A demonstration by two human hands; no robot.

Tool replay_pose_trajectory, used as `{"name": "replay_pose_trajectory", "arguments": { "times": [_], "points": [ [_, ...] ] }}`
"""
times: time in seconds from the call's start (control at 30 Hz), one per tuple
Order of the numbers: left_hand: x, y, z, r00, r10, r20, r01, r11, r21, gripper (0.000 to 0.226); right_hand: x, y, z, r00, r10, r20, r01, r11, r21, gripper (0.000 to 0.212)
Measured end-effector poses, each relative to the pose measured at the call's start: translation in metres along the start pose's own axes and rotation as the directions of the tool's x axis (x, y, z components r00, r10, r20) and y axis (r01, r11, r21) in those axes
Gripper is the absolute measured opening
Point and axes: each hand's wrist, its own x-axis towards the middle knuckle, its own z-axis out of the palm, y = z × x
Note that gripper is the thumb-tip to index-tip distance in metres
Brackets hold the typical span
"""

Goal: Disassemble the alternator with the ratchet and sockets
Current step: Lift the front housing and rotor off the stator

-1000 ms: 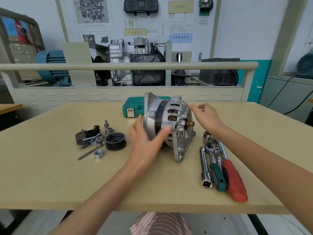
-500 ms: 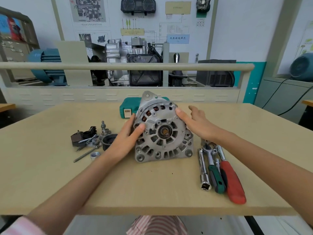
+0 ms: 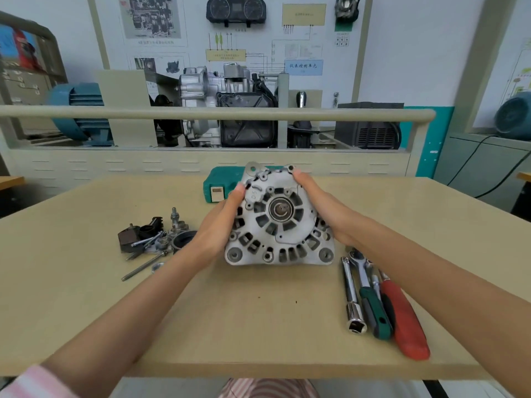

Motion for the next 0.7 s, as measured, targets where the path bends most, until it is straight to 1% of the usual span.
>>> {"name": "replay_pose_trajectory", "arguments": {
  "times": [0.07,0.1,0.17,0.23,0.3,0.4,0.47,0.53,0.63,0.7],
  "points": [
    [0.007,0.009,-0.006,0.989,-0.111,0.100,0.116,0.992,-0.046,0.070,0.000,-0.013,-0.003,0.994,0.104,0.021,-0.103,0.994,-0.021,0.081],
    [0.011,0.014,-0.009,0.978,-0.161,0.132,0.166,0.986,-0.022,0.068,-0.001,-0.019,-0.005,0.985,0.170,0.023,-0.169,0.985,-0.043,0.076],
    [0.019,0.023,-0.015,0.953,-0.256,0.165,0.242,0.965,0.099,0.069,0.000,-0.027,-0.010,0.966,0.259,0.016,-0.254,0.955,-0.154,0.080],
    [0.025,0.033,-0.018,0.936,-0.322,0.145,0.273,0.920,0.281,0.077,0.000,-0.031,-0.015,0.957,0.290,0.007,-0.278,0.922,-0.271,0.080],
    [0.029,0.044,-0.018,0.927,-0.359,0.108,0.283,0.859,0.426,0.087,-0.001,-0.033,-0.017,0.952,0.307,0.002,-0.291,0.905,-0.309,0.078],
    [0.037,0.063,-0.014,0.891,-0.441,0.104,0.322,0.778,0.539,0.100,-0.003,-0.029,-0.021,0.951,0.303,-0.052,-0.305,0.903,-0.302,0.075],
    [0.040,0.072,-0.010,0.854,-0.507,0.117,0.365,0.745,0.559,0.107,-0.003,-0.024,-0.023,0.951,0.297,-0.087,-0.309,0.902,-0.302,0.073],
    [0.043,0.076,-0.008,0.840,-0.532,0.103,0.395,0.732,0.555,0.110,-0.002,-0.025,-0.024,0.947,0.307,-0.095,-0.321,0.896,-0.307,0.070],
    [0.049,0.077,-0.013,0.810,-0.577,0.106,0.441,0.718,0.538,0.110,0.004,-0.032,-0.025,0.941,0.329,-0.082,-0.337,0.881,-0.332,0.069],
    [0.052,0.077,-0.021,0.767,-0.628,0.133,0.487,0.704,0.518,0.111,0.010,-0.041,-0.024,0.934,0.353,-0.052,-0.348,0.870,-0.350,0.065]
  ]
}}
